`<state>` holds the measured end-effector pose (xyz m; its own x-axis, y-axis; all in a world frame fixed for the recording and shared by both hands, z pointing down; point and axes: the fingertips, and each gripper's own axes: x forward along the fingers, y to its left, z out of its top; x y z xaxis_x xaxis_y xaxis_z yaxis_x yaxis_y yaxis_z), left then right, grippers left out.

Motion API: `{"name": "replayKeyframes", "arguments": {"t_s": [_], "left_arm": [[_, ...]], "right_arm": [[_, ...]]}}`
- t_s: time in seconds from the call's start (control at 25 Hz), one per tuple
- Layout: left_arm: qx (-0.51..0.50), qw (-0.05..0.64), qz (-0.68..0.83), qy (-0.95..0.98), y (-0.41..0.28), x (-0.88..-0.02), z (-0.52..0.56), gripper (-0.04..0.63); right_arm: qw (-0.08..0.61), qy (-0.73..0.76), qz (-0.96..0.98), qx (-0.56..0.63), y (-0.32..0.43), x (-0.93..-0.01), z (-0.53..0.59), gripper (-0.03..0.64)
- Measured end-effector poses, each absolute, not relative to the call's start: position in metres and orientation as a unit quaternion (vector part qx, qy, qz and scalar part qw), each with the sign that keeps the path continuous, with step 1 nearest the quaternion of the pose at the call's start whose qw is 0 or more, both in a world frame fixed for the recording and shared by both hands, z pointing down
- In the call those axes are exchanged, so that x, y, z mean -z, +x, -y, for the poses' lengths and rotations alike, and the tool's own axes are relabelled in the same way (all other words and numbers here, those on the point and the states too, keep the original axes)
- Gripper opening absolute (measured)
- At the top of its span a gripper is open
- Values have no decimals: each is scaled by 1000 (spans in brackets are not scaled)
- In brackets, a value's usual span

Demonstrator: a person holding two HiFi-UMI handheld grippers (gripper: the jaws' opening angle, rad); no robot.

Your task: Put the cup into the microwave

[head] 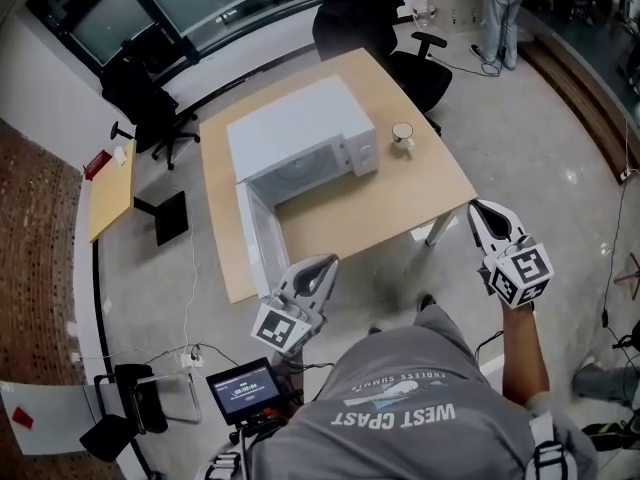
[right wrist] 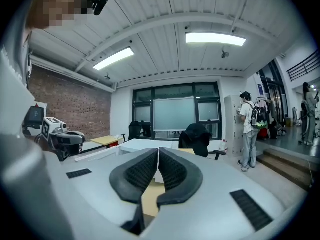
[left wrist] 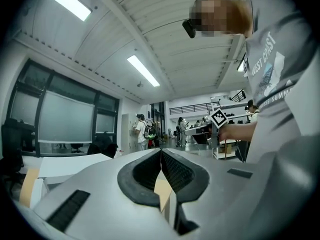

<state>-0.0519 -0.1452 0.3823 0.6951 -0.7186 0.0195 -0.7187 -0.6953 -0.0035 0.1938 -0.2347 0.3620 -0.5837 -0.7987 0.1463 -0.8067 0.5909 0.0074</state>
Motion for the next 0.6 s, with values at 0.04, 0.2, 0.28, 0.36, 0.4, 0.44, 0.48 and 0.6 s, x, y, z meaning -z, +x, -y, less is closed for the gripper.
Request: {"name": "replayKeyframes", "arguments": {"t_s": [0.04, 0.2, 0.28, 0.36, 0.4, 0.44, 0.48, 0.6], "left_arm": [[-13, 6, 394, 919, -57, -387, 154, 21], [-18, 19, 414, 910, -76, -396, 186, 21], [-24, 23, 428, 903, -83, -400, 205, 21], [-30, 26, 443, 896, -90, -403, 230, 21], [-32, 25, 449, 893, -92, -403, 243, 21], [-36, 24, 454, 890, -93, -403, 256, 21], [-39, 24, 457, 888, -93, -402, 270, 21], [-47, 29, 464, 884, -90, -400, 309, 21]], "right_arm": [[70, 450, 890, -32, 189, -365, 250, 19], [84, 441, 892, -42, 175, -383, 312, 20], [88, 442, 891, -50, 173, -397, 349, 20], [93, 442, 890, -63, 172, -416, 390, 20], [97, 441, 890, -68, 171, -426, 411, 20], [102, 440, 889, -74, 170, -436, 434, 20], [108, 439, 888, -79, 169, -447, 455, 20], [130, 437, 885, -95, 170, -481, 517, 20]]}}
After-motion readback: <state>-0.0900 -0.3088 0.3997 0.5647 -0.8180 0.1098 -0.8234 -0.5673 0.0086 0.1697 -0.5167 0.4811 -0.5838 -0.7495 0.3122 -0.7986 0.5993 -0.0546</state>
